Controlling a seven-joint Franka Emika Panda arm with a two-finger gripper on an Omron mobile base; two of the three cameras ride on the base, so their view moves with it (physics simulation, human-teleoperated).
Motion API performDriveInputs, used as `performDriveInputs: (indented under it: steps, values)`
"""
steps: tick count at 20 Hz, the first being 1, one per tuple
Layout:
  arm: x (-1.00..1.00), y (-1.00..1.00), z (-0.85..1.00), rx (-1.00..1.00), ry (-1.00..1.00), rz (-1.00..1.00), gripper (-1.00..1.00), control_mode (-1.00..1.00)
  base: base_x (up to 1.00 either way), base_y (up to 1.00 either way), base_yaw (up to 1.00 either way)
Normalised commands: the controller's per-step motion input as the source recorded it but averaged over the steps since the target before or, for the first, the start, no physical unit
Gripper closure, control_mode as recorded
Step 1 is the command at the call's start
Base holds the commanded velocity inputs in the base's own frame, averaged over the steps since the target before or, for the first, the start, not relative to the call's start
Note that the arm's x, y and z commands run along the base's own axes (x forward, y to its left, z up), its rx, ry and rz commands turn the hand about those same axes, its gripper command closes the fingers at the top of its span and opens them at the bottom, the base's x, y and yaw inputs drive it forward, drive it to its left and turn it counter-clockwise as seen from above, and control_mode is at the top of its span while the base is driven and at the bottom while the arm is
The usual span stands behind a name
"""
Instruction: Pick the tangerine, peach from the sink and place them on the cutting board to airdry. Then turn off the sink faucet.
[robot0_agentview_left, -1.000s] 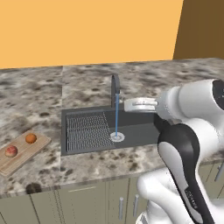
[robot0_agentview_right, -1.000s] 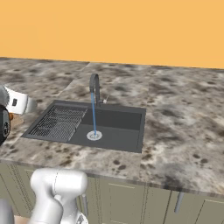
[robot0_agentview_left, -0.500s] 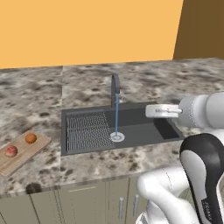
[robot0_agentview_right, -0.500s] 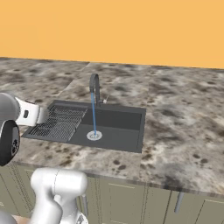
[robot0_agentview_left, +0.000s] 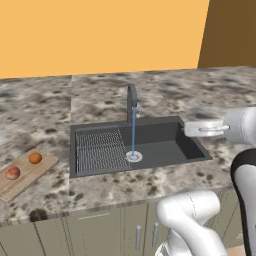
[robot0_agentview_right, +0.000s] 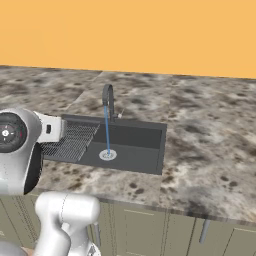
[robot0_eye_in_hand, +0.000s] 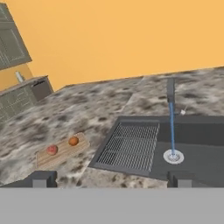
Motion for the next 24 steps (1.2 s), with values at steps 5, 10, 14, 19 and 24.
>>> performDriveInputs:
  steps: [5,10,14,19,24]
  values:
    - [-0.18,-0.03,0.0,0.0,-0.08,0.06,-1.0,-1.0,0.0,0.0,0.0]
    - [0.0,-0.13,0.0,-0.03,-0.12,0.18,-1.0,-1.0,0.0,0.0,0.0]
    - [0.03,-0.19,-0.12,-0.04,-0.09,0.32,-1.0,-1.0,0.0,0.0,0.0]
    - [0.02,-0.26,-0.12,-0.04,-0.08,0.31,-1.0,-1.0,0.0,0.0,0.0]
    - [0.01,-0.19,-0.03,-0.02,-0.08,0.25,-1.0,-1.0,0.0,0.0,0.0]
